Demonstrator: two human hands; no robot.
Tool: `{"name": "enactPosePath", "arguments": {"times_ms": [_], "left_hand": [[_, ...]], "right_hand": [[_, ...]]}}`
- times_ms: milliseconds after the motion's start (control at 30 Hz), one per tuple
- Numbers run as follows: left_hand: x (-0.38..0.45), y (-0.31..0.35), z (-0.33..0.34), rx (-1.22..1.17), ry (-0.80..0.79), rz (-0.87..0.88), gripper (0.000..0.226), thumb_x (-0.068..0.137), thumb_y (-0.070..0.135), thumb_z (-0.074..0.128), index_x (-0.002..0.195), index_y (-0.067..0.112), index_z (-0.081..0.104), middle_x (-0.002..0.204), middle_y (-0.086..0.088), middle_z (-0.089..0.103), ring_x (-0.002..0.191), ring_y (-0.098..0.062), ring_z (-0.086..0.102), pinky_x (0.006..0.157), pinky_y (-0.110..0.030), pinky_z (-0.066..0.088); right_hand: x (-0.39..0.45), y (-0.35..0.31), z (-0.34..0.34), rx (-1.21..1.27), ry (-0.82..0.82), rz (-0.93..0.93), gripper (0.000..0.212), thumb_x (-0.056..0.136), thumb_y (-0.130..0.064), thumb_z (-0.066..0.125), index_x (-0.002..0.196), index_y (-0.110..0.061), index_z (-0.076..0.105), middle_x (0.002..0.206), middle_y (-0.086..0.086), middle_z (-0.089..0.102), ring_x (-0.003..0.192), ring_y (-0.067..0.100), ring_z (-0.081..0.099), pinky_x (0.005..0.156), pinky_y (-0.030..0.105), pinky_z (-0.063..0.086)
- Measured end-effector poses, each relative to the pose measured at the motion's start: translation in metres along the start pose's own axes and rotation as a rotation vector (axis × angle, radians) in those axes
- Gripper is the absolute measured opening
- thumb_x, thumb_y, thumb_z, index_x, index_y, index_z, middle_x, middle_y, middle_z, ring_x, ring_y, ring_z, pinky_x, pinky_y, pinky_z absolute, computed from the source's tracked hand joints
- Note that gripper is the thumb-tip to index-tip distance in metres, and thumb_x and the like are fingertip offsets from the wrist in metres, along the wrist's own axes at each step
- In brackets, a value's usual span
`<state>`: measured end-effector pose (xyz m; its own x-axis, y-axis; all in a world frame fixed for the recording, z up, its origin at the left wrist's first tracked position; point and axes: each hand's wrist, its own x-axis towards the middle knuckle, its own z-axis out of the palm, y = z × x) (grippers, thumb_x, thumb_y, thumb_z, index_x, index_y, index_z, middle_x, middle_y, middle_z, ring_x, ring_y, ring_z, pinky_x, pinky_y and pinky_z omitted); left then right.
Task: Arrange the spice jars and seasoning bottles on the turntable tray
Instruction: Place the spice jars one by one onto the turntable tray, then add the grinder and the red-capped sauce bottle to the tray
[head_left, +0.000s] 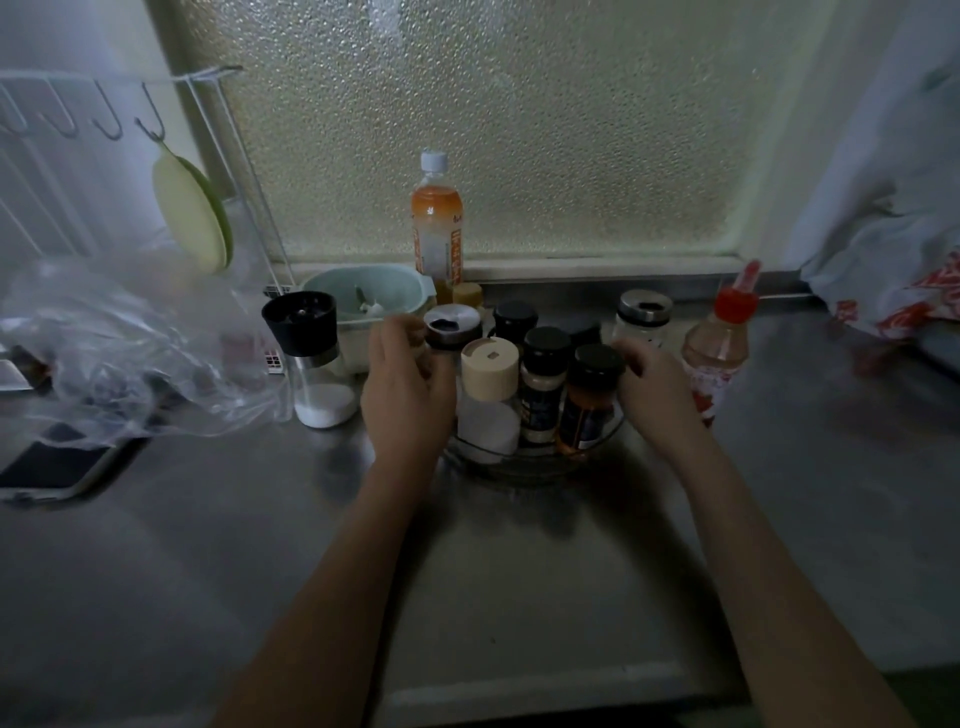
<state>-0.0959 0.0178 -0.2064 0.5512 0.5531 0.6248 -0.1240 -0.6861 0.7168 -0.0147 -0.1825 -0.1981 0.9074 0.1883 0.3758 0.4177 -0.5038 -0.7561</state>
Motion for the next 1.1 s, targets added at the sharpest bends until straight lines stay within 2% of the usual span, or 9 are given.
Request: {"name": "enactPosePath", "arguments": {"times_ms": [133,300,400,500,633,733,833,1000,1100], "left_hand": [[0.003,-0.002,-0.001,0.018,-0.020,-0.099,0.019,0.082,0.009,0.055,0.097,0.010,0.044,0.081,0.002,0.052,0.071,-0.021,0.052,0.062,-0.032,0.043],[0.007,-0.013,0.000,-0.047,-0.051,-0.173,0.018,0.080,-0.001,0.048,0.094,0.010,0.044,0.074,0.004,0.049,0.068,-0.016,0.049,0.063,-0.028,0.035],[0.009,-0.020,0.005,-0.097,-0.134,-0.256,0.018,0.083,0.001,0.048,0.101,0.005,0.050,0.085,-0.004,0.059,0.078,-0.019,0.057,0.068,-0.029,0.040],[0.008,-0.026,0.009,-0.104,-0.204,-0.305,0.017,0.085,0.005,0.050,0.101,0.008,0.055,0.093,-0.007,0.063,0.087,-0.021,0.060,0.072,-0.030,0.043],[0.008,-0.027,0.011,-0.139,-0.239,-0.306,0.014,0.087,0.013,0.056,0.100,0.009,0.059,0.096,-0.006,0.066,0.087,-0.019,0.061,0.072,-0.030,0.047],[0.007,-0.026,0.009,-0.103,-0.261,-0.257,0.018,0.088,0.006,0.055,0.106,0.003,0.058,0.098,-0.002,0.061,0.089,-0.014,0.054,0.067,-0.011,0.038],[0.008,-0.026,0.009,-0.122,-0.278,-0.261,0.021,0.088,0.005,0.057,0.109,0.000,0.057,0.100,-0.005,0.059,0.091,-0.014,0.052,0.075,-0.022,0.038],[0.010,-0.025,0.011,-0.122,-0.262,-0.277,0.020,0.087,0.003,0.057,0.107,0.000,0.058,0.095,0.000,0.057,0.090,-0.012,0.054,0.071,-0.018,0.036],[0.010,-0.028,0.012,-0.130,-0.260,-0.287,0.020,0.085,0.001,0.058,0.105,0.001,0.058,0.095,0.000,0.058,0.090,-0.014,0.055,0.073,-0.021,0.038]], "right_hand": [[-0.013,0.001,0.006,-0.100,0.061,0.004,0.015,0.094,-0.015,0.051,0.097,-0.010,0.065,0.088,0.005,0.064,0.081,0.017,0.059,0.060,0.023,0.039],[-0.030,-0.007,0.007,-0.065,-0.011,-0.050,0.016,0.093,-0.011,0.051,0.098,-0.011,0.067,0.082,0.002,0.068,0.072,0.014,0.063,0.062,0.025,0.048],[-0.033,-0.007,0.006,-0.061,0.078,-0.037,0.014,0.093,-0.009,0.052,0.094,-0.015,0.064,0.079,0.000,0.064,0.070,0.008,0.060,0.060,0.018,0.043],[-0.023,-0.004,0.003,-0.161,0.127,0.031,0.015,0.094,-0.014,0.052,0.104,-0.011,0.063,0.096,0.007,0.067,0.077,0.011,0.057,0.068,0.022,0.041],[-0.008,-0.008,0.015,-0.472,0.032,0.108,0.045,0.091,-0.050,0.050,0.115,-0.013,0.054,0.109,0.016,0.066,0.102,0.033,0.059,0.091,0.045,0.046],[0.001,-0.019,0.026,-0.631,-0.031,0.249,0.078,0.084,-0.070,0.042,0.137,-0.013,0.036,0.132,0.020,0.054,0.127,0.039,0.045,0.109,0.058,0.020],[0.008,-0.024,0.033,-0.680,-0.049,0.341,0.093,0.080,-0.076,0.039,0.146,-0.012,0.025,0.143,0.021,0.045,0.135,0.039,0.036,0.112,0.061,0.008],[0.008,-0.023,0.033,-0.579,-0.027,0.370,0.077,0.078,-0.070,0.046,0.136,-0.019,0.040,0.136,0.015,0.051,0.133,0.037,0.037,0.110,0.061,0.012],[0.000,-0.016,0.036,-0.269,0.201,0.283,0.054,0.074,-0.061,0.049,0.118,-0.030,0.043,0.119,0.009,0.061,0.116,0.035,0.051,0.104,0.056,0.029]]}}
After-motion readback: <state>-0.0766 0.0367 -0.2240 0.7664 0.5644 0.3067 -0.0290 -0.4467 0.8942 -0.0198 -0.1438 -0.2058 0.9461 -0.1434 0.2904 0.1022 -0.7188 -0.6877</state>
